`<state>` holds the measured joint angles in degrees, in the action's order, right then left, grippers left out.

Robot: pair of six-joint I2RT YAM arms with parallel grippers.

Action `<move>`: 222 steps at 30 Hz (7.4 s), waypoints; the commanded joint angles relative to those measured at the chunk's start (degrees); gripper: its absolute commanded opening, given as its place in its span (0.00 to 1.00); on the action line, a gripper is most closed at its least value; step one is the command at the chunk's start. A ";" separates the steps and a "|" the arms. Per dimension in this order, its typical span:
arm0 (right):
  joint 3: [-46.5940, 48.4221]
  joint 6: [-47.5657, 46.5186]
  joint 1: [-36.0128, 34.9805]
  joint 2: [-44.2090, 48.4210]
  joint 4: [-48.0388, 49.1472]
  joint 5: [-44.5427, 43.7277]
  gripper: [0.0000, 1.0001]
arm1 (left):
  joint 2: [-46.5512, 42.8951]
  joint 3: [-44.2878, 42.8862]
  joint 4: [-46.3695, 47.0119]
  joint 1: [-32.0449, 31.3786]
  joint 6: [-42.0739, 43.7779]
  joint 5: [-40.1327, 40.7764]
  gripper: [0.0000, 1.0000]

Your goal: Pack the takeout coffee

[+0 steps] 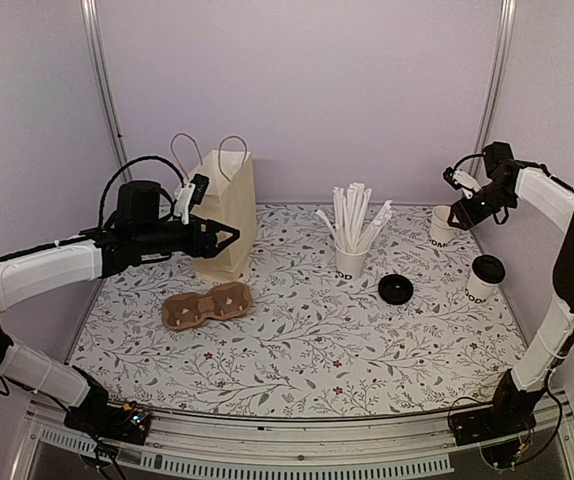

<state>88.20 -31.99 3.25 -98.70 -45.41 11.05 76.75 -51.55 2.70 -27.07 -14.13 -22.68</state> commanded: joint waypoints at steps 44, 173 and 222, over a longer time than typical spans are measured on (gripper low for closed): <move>21.66 0.18 -4.68 -21.20 -9.10 -4.09 0.00 | -1.93 0.40 0.35 0.81 0.74 -2.72 0.79; -28.91 -22.42 -29.61 -4.24 19.56 -15.46 0.14 | -0.73 -0.30 -0.71 4.02 0.02 -5.32 0.77; -18.26 -3.31 -29.62 26.53 -5.66 74.31 0.05 | 14.03 -14.90 24.00 -52.71 44.02 45.74 0.96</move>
<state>72.07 -39.00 -26.55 -73.93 -54.17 81.30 89.32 -66.48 21.30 -79.50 25.93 20.14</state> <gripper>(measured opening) 0.067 0.952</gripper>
